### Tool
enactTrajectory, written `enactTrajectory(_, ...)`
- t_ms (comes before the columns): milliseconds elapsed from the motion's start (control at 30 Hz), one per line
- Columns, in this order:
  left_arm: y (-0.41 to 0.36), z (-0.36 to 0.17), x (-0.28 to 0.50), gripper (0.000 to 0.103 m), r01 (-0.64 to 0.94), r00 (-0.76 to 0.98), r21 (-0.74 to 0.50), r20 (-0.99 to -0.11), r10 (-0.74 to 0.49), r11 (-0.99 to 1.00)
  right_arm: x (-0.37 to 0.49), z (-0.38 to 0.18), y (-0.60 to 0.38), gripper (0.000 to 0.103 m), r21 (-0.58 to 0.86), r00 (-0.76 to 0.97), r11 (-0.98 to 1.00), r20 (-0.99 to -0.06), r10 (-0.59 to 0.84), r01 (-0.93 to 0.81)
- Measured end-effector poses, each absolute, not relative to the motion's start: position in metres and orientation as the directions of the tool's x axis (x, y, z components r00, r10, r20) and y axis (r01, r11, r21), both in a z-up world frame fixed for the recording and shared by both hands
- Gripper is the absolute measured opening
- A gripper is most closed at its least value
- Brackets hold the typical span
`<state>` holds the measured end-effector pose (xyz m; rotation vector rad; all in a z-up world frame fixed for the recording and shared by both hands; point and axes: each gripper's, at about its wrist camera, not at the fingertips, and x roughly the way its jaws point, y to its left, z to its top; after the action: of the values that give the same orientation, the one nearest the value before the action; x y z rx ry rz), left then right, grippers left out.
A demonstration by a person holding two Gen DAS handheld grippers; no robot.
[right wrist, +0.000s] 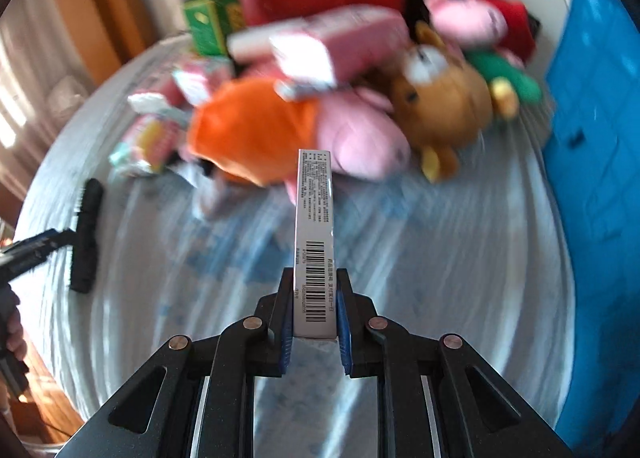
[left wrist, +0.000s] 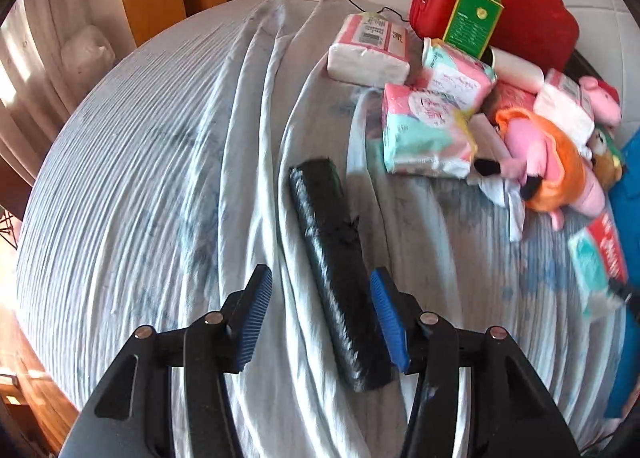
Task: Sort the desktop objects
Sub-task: 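Carry the black bag roll and white box into the crate and release both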
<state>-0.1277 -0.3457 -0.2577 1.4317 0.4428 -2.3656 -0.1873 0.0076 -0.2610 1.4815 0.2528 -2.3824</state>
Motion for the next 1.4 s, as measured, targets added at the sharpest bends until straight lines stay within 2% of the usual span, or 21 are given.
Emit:
enactTrajectory(267, -0.340, -0.294, -0.171, 0.051, 0.427, -0.324, -0.013, -0.936, -0.140, -0.904, -0.186, -0.300, 0.023, 0.020, 0.070, -0.298, -0.944, -0.939, -0.171, 0.322)
enactTrajectory(300, -0.337, -0.295, -0.173, 0.049, 0.417, -0.330, 0.005, -0.931, -0.156, -0.909, -0.186, -0.303, 0.023, 0.023, 0.071, -0.290, -0.944, -0.942, -0.169, 0.321)
enactTrajectory(367, -0.332, -0.296, -0.174, 0.031, 0.399, -0.328, 0.026, -0.929, -0.169, -0.917, -0.186, -0.305, 0.025, 0.027, 0.084, -0.280, -0.946, -0.944, -0.177, 0.314)
enactTrajectory(433, -0.326, -0.293, -0.172, 0.030, 0.374, -0.333, 0.032, -0.928, -0.167, -0.927, -0.186, -0.303, 0.028, 0.025, 0.085, -0.291, -0.948, -0.940, -0.178, 0.307)
enactTrajectory(500, -0.313, -0.281, -0.164, 0.030, 0.343, -0.366, 0.071, -0.908, -0.203, -0.937, -0.186, -0.297, 0.030, 0.017, 0.080, -0.313, -0.949, -0.933, -0.179, 0.305)
enactTrajectory(567, -0.301, -0.266, -0.155, 0.030, 0.320, -0.403, 0.105, -0.884, -0.236, -0.942, -0.182, -0.282, 0.033, 0.017, 0.068, -0.356, -0.951, -0.918, -0.178, 0.302)
enactTrajectory(767, -0.262, -0.199, -0.129, 0.030, 0.244, -0.561, 0.068, -0.804, -0.198, -0.967, -0.152, -0.201, 0.047, 0.017, 0.096, -0.510, -0.939, -0.819, -0.263, 0.330)
enactTrajectory(933, -0.216, -0.138, -0.128, 0.030, 0.124, -0.680, 0.001, -0.728, -0.086, -0.992, -0.126, -0.122, 0.063, 0.017, 0.097, -0.655, -0.943, -0.696, -0.292, 0.318)
enactTrajectory(1067, -0.169, -0.090, -0.125, 0.030, -0.004, -0.759, -0.029, -0.651, 0.022, -1.000, -0.097, -0.069, 0.094, 0.017, 0.077, -0.762, -0.962, -0.596, -0.255, 0.262)
enactTrajectory(1267, -0.083, -0.027, -0.134, 0.030, -0.217, -0.817, -0.073, -0.533, 0.222, -0.973, -0.040, -0.009, 0.175, 0.017, 0.074, -0.875, -0.993, -0.470, -0.120, 0.097)
enactTrajectory(1400, -0.015, 0.015, -0.137, 0.030, -0.346, -0.824, -0.078, -0.452, 0.342, -0.935, -0.006, 0.023, 0.236, 0.017, 0.047, -0.907, -0.997, -0.420, 0.030, -0.055)
